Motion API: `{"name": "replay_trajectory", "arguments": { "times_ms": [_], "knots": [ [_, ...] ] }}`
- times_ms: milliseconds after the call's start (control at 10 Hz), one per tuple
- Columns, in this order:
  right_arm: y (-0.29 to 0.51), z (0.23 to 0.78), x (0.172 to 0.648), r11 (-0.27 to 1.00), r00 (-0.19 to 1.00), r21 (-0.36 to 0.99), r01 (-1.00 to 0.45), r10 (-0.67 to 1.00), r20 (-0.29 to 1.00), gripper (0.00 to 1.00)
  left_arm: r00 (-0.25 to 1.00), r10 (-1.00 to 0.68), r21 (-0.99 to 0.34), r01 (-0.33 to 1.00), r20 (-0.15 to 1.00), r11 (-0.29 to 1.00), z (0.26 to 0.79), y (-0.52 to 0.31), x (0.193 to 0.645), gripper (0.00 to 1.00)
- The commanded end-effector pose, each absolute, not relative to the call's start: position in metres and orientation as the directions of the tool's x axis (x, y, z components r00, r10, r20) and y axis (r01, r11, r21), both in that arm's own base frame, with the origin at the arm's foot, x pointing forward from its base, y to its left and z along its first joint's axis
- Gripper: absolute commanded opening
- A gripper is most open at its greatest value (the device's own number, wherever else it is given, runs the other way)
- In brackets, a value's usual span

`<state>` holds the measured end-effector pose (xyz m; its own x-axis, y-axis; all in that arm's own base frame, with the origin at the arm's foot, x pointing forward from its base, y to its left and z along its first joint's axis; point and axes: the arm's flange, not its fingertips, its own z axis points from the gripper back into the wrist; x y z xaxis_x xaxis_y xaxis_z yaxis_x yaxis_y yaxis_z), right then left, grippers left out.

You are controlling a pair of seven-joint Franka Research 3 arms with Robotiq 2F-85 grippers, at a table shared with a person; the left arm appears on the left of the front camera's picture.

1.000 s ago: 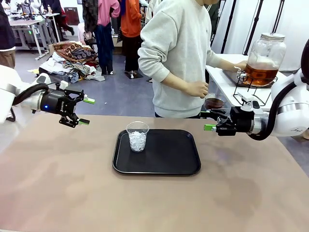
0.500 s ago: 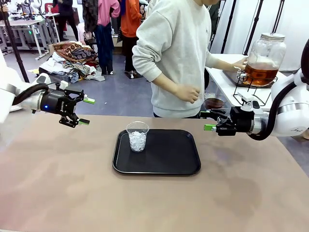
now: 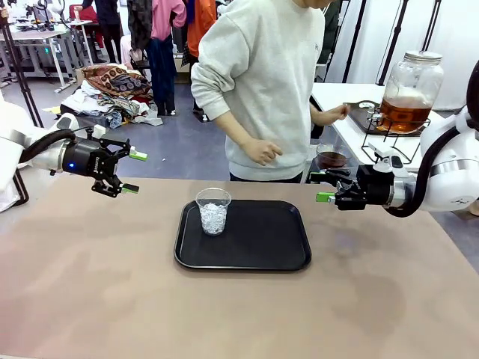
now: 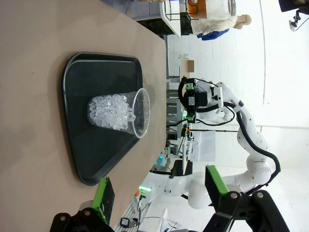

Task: Pour the drink into the iced cup.
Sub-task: Pick up the iced cup indicated by the human and present it to them.

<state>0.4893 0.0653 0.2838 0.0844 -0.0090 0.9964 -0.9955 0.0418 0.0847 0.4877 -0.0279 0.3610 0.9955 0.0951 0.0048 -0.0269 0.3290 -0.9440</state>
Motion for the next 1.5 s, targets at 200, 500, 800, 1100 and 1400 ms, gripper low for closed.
{"name": "replay_trajectory", "arguments": {
  "times_ms": [200, 500, 800, 1100, 1400],
  "knots": [
    [0.0649, 0.2855, 0.4906, 0.044, 0.08, 0.08, -0.996, -0.008, 0.997, 1.0, 0.996, 0.093, -0.941, -0.042, -0.011, 0.336, 0.3623, -0.0276, 0.4872, 1.0],
    [0.0649, 0.2855, 0.4906, 0.044, 0.08, 0.08, -0.996, -0.008, 0.997, 1.0, 0.996, 0.093, -0.941, -0.042, -0.011, 0.336, 0.3623, -0.0276, 0.4872, 1.0],
    [0.0649, 0.2855, 0.4906, 0.044, 0.08, 0.08, -0.996, -0.008, 0.997, 1.0, 0.996, 0.093, -0.941, -0.042, -0.011, 0.336, 0.3623, -0.0276, 0.4872, 1.0],
    [0.0649, 0.2855, 0.4906, 0.044, 0.08, 0.08, -0.996, -0.008, 0.997, 1.0, 0.996, 0.093, -0.941, -0.042, -0.011, 0.336, 0.3623, -0.0276, 0.4872, 1.0],
    [0.0649, 0.2855, 0.4906, 0.044, 0.08, 0.08, -0.996, -0.008, 0.997, 1.0, 0.996, 0.093, -0.941, -0.042, -0.011, 0.336, 0.3623, -0.0276, 0.4872, 1.0]
  ]
}}
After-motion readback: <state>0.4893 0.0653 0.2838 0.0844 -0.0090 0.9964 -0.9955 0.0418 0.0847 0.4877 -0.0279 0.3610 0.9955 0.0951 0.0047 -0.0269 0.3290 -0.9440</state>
